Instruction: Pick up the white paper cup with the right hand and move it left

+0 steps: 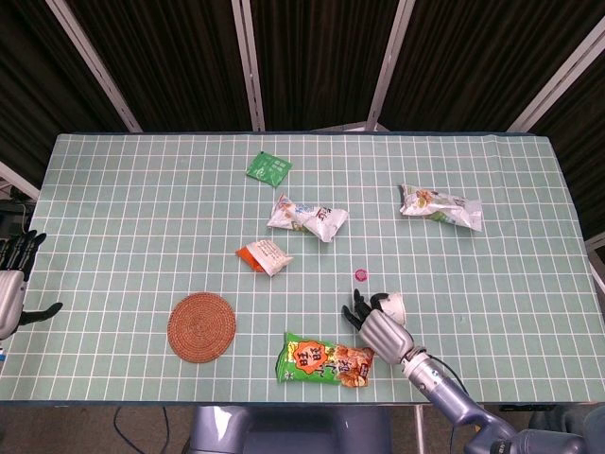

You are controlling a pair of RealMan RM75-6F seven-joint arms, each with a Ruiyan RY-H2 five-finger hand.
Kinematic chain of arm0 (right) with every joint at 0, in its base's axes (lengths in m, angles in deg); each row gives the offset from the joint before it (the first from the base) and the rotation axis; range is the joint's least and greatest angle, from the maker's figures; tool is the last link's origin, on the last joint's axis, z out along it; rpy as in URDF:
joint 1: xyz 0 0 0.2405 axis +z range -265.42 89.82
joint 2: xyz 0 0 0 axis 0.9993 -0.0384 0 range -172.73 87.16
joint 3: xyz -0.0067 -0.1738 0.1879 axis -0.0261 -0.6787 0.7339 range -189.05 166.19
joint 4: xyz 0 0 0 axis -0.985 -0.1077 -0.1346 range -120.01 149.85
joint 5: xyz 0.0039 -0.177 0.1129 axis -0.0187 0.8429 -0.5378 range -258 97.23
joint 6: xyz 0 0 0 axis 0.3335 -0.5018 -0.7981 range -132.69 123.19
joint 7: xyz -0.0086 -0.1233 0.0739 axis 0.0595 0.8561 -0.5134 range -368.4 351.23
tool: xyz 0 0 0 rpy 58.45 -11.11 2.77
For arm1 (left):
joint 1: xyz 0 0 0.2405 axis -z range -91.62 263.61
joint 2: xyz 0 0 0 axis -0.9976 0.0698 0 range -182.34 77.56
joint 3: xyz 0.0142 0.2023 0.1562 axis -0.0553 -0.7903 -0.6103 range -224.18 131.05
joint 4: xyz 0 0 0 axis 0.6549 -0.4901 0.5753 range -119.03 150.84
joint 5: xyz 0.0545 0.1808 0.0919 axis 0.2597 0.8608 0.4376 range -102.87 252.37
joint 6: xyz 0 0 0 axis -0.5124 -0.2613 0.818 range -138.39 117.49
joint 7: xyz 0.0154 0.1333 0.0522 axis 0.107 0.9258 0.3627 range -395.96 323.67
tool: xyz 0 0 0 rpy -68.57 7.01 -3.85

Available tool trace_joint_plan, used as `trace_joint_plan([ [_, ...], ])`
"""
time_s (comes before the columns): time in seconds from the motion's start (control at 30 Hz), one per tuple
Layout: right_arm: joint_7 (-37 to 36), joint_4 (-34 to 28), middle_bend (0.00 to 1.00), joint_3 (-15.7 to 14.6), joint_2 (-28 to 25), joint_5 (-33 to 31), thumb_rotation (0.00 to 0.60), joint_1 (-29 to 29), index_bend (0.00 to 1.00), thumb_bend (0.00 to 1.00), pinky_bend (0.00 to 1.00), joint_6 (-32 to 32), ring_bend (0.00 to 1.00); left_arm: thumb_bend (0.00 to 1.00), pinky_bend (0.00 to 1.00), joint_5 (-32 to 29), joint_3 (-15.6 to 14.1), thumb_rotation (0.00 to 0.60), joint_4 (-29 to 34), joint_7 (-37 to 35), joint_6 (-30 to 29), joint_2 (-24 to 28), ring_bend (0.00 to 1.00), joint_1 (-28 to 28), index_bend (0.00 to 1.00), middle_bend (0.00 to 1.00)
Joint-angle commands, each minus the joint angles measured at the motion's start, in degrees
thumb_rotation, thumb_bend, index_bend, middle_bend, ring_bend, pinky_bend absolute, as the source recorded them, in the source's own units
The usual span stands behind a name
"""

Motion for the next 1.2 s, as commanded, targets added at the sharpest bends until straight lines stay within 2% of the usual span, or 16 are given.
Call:
trace_joint_plan([
  [0.03,-0.47,1.55,0.26,-0.27,0.27,1.74,0.600,0.37,0.06,0.30,0.48,-0.69,0.16,0.00,0.00,0.01,0.00,0.600,-0.01,-0.03,-0.02,0.01,0.00,-0.01,0.00,0.00],
  [0.13,-1.77,2.73,0.30,-0.33,0.59,2.71,0.600,0.38,0.09,0.34,0.50,-1.22,0.18,0.00,0.00,0.01,0.00,0.600,-0.04,-0.07,0.00,0.03,0.00,-0.01,0.00,0.00],
  [0.3,-5.62,4.54,0.32,-0.38,0.85,5.32,0.600,0.47,0.12,0.35,0.52,-2.88,0.21,0.00,0.00,-0.05,-0.01,0.600,-0.09,-0.12,0.15,0.02,0.00,0.06,0.00,0.00],
  [0.6,-16.45,4.34,0.36,1.93,0.60,6.70,0.600,0.93,0.16,0.37,0.56,-5.89,0.25,0.00,0.00,0.04,-0.03,0.600,0.02,-0.30,0.13,0.09,0.00,0.04,0.00,0.00],
  [0.83,-29.36,2.32,0.36,7.11,0.91,2.81,0.600,1.04,0.16,0.37,0.56,-7.98,0.25,0.00,0.00,0.05,-0.08,0.600,0.09,-0.78,0.42,0.28,0.00,0.08,0.00,0.00],
  [1.03,-42.97,1.02,0.36,14.29,2.97,-7.33,0.600,1.77,0.16,0.37,0.56,-5.17,0.25,0.00,0.00,0.10,-0.16,0.600,0.17,-1.12,0.71,0.42,0.00,0.15,0.00,0.00],
  [1.2,-50.46,2.42,0.36,18.43,5.30,-14.07,0.600,2.80,0.16,0.37,0.56,-2.24,0.24,0.00,0.00,-0.10,-0.18,0.600,0.13,-1.33,1.10,0.45,0.00,0.26,0.00,0.00],
])
